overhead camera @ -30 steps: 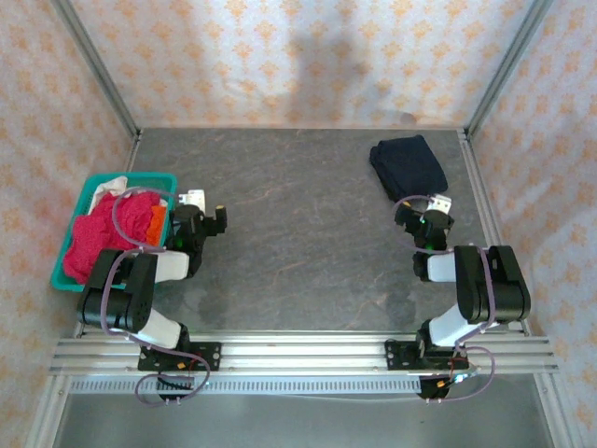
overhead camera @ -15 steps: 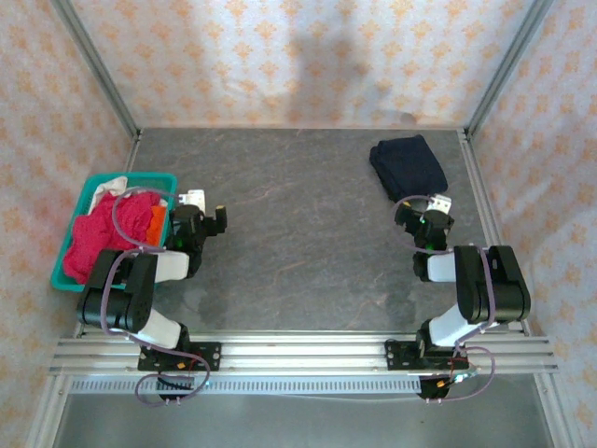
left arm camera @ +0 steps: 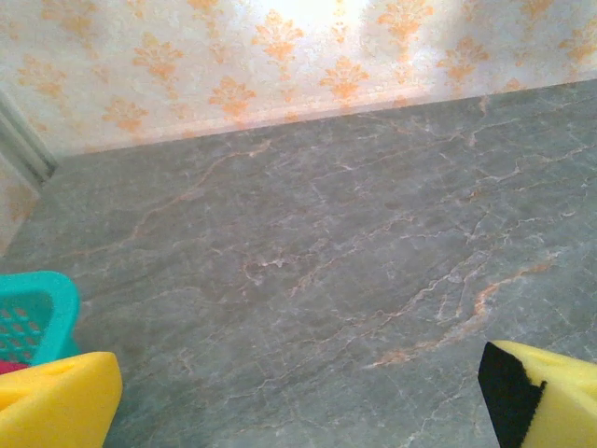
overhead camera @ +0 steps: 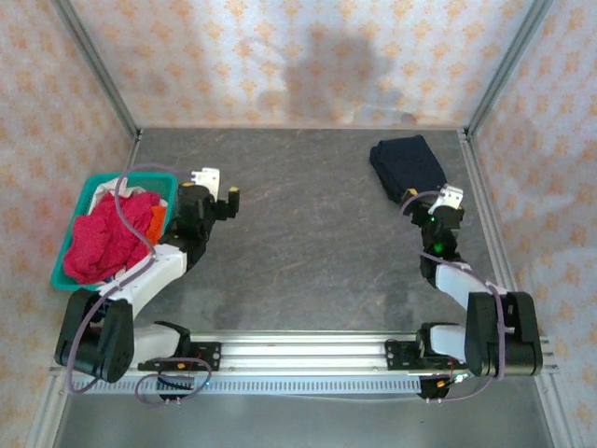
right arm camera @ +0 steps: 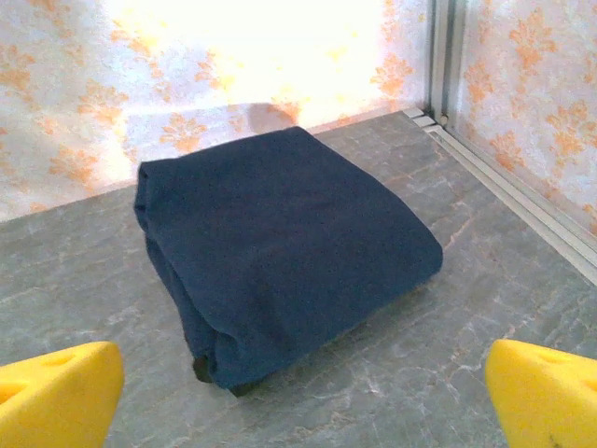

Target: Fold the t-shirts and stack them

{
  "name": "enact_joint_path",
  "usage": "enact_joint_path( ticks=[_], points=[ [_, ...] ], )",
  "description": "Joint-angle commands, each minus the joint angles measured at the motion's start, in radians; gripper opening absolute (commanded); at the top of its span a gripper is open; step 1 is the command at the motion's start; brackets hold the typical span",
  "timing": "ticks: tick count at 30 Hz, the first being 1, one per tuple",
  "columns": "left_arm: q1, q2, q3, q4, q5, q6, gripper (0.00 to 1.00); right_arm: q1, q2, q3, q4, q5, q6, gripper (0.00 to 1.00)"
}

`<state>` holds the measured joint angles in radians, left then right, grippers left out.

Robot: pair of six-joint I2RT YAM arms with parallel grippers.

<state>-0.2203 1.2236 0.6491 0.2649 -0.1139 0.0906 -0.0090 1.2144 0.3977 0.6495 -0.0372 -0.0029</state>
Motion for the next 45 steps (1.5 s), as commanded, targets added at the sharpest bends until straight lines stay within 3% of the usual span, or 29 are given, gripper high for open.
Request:
enact_joint_path(
  ticks=[1,9,15,20,24,27,35,45],
  points=[
    [0.000,-0.058,0.082,-0.214,-0.053,-0.083,1.00,0.052,-0.060,0.088,-0.178,-0.037,-0.017,0.99],
    [0.069,-0.086,0.328,-0.687,-0.307,-0.417,1.00,0.302,-0.071,0.207,-0.313,-0.049,-0.071,0.99],
    [0.148,-0.163,0.325,-0.917,-0.594,-0.741,1.00,0.546,0.014,0.317,-0.325,-0.067,-0.095,0.99],
    [0.230,-0.168,0.332,-1.090,-0.722,-0.931,1.00,0.724,0.129,0.417,-0.263,-0.146,-0.095,0.99],
    [0.306,-0.100,0.363,-1.205,-0.750,-1.053,1.00,0.828,0.229,0.503,-0.228,-0.242,-0.087,0.99],
    [0.370,-0.044,0.369,-1.187,-0.714,-1.059,1.00,0.878,0.284,0.551,-0.204,-0.286,-0.059,0.99],
    [0.504,0.159,0.403,-1.144,-0.595,-1.102,1.00,0.913,0.325,0.591,-0.148,-0.424,0.001,0.99],
    [0.527,0.341,0.482,-1.181,-0.615,-1.194,0.88,0.919,0.306,0.595,-0.197,-0.414,-0.030,0.99]
  ],
)
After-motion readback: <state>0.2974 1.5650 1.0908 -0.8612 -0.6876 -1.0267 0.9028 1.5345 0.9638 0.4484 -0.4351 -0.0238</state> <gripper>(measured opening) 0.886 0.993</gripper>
